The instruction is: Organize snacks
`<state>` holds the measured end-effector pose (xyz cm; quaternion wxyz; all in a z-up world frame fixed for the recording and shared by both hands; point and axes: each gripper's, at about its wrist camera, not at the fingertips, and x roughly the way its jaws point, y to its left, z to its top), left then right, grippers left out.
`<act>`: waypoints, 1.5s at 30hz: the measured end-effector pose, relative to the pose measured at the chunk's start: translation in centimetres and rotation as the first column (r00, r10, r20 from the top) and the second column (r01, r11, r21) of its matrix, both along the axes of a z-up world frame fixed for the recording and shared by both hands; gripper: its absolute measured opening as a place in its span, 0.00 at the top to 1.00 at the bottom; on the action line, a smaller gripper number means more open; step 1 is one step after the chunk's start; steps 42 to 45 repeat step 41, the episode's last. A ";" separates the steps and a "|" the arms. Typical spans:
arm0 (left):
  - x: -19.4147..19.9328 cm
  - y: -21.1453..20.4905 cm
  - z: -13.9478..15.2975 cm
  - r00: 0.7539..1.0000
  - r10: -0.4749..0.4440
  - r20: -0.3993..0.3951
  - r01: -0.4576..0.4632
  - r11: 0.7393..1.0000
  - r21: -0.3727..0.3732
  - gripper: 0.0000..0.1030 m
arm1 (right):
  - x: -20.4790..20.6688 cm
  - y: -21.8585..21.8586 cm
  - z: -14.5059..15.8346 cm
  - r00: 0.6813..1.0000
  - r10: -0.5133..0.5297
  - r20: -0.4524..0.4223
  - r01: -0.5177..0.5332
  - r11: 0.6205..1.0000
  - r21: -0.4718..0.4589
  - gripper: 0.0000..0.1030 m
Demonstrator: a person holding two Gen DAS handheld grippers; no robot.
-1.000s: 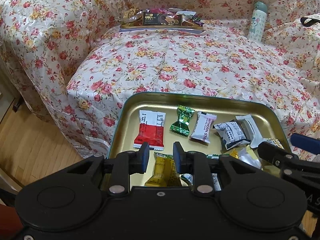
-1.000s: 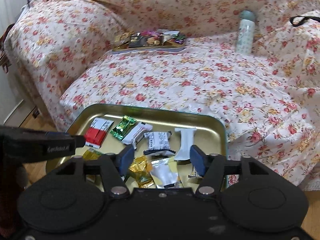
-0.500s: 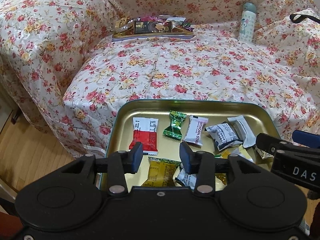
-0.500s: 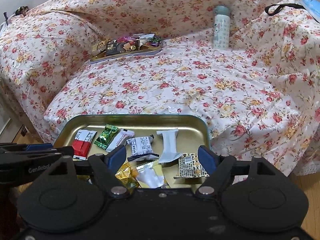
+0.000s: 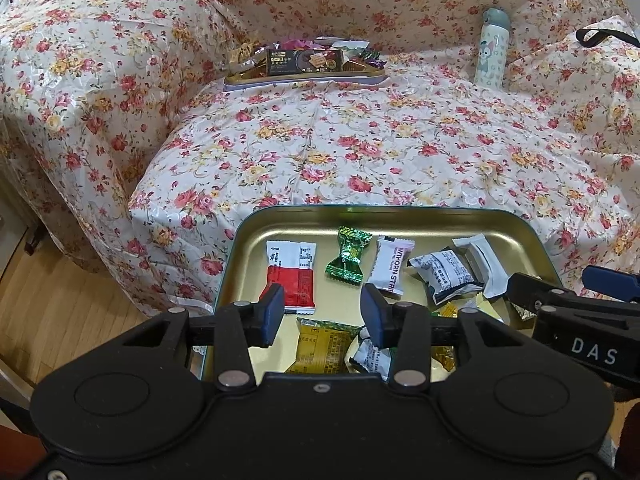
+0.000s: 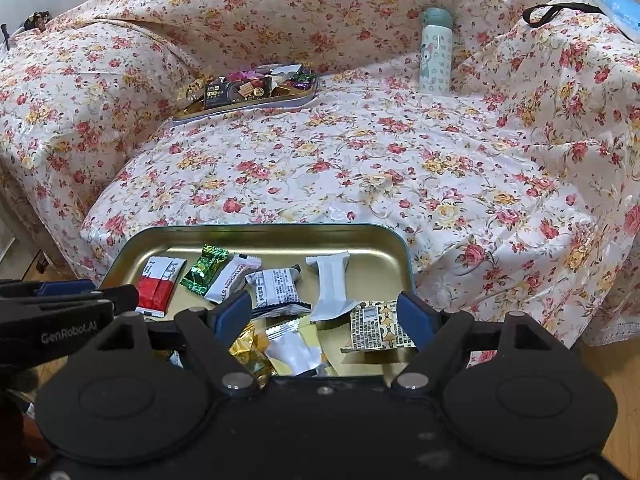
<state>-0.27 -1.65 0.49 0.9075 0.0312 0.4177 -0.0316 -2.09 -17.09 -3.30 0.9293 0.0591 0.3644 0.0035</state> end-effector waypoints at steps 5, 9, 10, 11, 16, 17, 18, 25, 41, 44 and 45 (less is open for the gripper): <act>0.0 0.0 0.0 1.000 0.002 -0.001 -0.002 1.000 -0.001 0.50 | 0.0 0.0 0.0 1.000 -0.001 -0.001 0.001 1.000 0.000 0.19; 0.0 0.0 0.0 1.000 0.000 -0.002 0.000 1.000 0.000 0.50 | 0.0 0.0 0.0 1.000 0.000 -0.002 0.000 1.000 0.001 0.19; 0.0 0.0 0.0 1.000 0.000 -0.002 0.000 1.000 0.000 0.50 | 0.0 0.0 0.0 1.000 -0.001 -0.002 0.001 1.000 0.002 0.19; 0.0 0.0 0.0 1.000 0.000 -0.002 0.000 1.000 0.000 0.50 | 0.0 0.1 0.0 1.000 -0.001 -0.002 0.001 1.000 0.002 0.19; 0.0 0.0 0.0 1.000 0.000 -0.002 0.000 1.000 0.000 0.50 | 0.0 0.0 0.0 1.000 0.000 -0.003 0.000 1.000 0.002 0.19; 0.0 0.0 0.0 1.000 0.001 -0.004 -0.001 1.000 0.001 0.50 | 0.0 0.0 0.0 1.000 0.001 -0.003 -0.001 1.000 0.003 0.19; 0.0 0.0 0.0 1.000 0.002 -0.004 -0.002 1.000 0.001 0.50 | 0.0 0.0 0.0 1.000 0.001 -0.004 -0.001 1.000 0.003 0.19; 0.1 -0.1 -0.1 1.000 0.000 -0.010 0.000 1.000 0.001 0.50 | 0.1 0.1 0.0 1.000 0.004 -0.005 -0.004 1.000 0.003 0.19; 0.5 -0.4 -1.0 0.999 -0.008 -0.046 0.008 1.000 -0.007 0.50 | 0.5 -0.1 -0.9 1.000 0.011 -0.028 -0.011 1.000 -0.003 0.19; 0.5 -0.4 -1.0 0.999 -0.008 -0.046 0.008 1.000 -0.007 0.50 | 0.5 -0.1 -0.9 1.000 0.011 -0.028 -0.011 1.000 -0.003 0.19; 0.5 -0.4 -1.0 0.999 -0.008 -0.046 0.008 1.000 -0.007 0.50 | 0.5 -0.1 -0.9 1.000 0.011 -0.028 -0.011 1.000 -0.003 0.19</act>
